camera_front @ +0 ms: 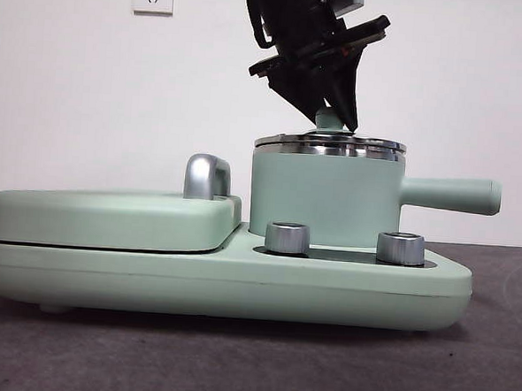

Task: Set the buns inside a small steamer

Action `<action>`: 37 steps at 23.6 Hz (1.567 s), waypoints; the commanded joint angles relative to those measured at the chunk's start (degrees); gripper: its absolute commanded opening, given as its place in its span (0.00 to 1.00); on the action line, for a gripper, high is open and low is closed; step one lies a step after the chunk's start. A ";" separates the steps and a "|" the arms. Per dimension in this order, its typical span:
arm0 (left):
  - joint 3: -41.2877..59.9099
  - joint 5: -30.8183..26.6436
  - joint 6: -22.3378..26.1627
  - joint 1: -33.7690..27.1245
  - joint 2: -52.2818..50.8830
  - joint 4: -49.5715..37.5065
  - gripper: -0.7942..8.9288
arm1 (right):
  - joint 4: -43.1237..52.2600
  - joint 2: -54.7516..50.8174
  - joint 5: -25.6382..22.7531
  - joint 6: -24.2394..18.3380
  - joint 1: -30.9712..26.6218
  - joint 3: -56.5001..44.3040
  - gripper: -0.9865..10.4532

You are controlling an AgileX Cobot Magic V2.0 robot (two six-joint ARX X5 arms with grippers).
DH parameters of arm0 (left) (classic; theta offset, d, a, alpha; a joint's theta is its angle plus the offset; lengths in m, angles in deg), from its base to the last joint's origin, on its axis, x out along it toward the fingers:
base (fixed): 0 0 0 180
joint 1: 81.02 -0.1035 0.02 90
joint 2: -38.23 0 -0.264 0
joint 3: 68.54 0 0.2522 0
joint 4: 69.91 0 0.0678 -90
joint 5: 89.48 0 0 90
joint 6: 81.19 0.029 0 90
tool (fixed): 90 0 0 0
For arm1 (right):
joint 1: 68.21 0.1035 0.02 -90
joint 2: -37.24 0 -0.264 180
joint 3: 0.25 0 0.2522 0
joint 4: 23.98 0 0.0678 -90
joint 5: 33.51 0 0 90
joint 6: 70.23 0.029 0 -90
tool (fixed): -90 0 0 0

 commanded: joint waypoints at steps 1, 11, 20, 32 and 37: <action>-1.11 0.59 0.33 1.03 3.32 2.27 0.09 | 0.72 0.07 -0.26 -0.52 0.33 0.46 0.47; -1.11 0.57 0.28 2.69 3.98 2.86 0.28 | 0.72 0.07 -0.24 -0.48 0.33 0.46 0.47; -6.05 0.52 -1.60 2.19 1.31 4.94 0.67 | 0.57 0.07 -0.24 -0.46 0.33 0.46 0.47; -6.47 0.61 -6.08 -0.70 -25.97 30.49 0.65 | 3.13 0.11 3.93 -2.60 0.35 0.46 0.47; 3.13 0.61 -6.19 -1.44 -35.52 31.89 0.65 | 6.49 0.11 5.40 -2.58 0.35 0.46 0.47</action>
